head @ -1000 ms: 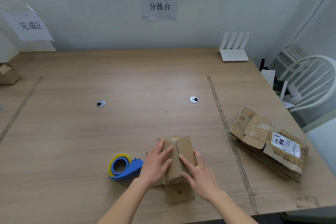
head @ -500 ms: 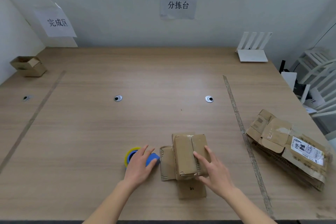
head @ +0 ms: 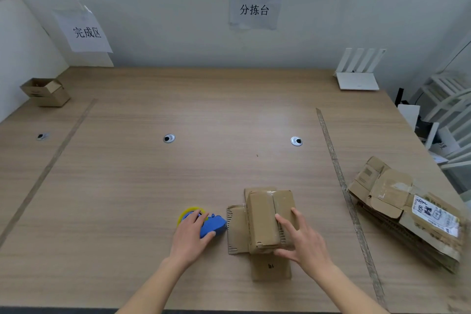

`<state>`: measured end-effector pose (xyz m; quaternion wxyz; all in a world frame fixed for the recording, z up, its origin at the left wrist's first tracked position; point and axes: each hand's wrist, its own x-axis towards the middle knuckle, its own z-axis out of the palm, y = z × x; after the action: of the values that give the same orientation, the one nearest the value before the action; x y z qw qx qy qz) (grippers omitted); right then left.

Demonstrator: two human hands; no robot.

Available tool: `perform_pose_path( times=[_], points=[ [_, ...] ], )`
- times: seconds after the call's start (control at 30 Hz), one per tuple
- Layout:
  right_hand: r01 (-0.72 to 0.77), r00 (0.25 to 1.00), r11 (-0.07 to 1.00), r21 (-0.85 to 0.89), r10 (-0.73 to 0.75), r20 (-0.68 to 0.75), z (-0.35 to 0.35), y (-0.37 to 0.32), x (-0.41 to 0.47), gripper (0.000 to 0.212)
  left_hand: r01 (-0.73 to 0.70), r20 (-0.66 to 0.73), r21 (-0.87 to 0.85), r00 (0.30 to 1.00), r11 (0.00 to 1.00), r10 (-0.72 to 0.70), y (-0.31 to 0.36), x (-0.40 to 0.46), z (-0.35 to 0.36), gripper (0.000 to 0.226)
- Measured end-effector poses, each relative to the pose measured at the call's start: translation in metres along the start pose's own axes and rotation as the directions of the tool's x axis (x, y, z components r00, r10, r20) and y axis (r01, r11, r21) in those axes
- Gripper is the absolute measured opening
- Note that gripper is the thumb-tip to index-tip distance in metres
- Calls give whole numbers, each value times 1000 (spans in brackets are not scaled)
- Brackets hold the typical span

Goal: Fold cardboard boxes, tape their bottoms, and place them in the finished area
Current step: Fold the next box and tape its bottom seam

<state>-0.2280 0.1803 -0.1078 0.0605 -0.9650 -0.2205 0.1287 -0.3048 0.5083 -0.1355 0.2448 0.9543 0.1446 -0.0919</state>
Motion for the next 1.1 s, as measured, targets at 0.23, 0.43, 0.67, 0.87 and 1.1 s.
perform_pose_path(
  times=[0.23,0.43,0.67,0.87,1.1],
  points=[
    [-28,1000,990,140,28,6,4,6,1,99,82,83,262,991,962,-107,0,17,21,78],
    [-30,1000,974,227,29,8,6,4,2,89,116,78,249,987,961,-139,-7,32,44,72],
    [10,975,962,273,51,-214,-30,-23,20,51,-128,-67,-69,990,989,124,-2,26,-24,70],
    [55,989,664,746,-137,49,-80,-105,54,35,-377,-172,-21,914,926,368,37,23,-91,76],
    [20,992,516,857,-116,47,-122,-127,52,29,-515,-203,86,829,853,521,57,19,-127,71]
  ],
)
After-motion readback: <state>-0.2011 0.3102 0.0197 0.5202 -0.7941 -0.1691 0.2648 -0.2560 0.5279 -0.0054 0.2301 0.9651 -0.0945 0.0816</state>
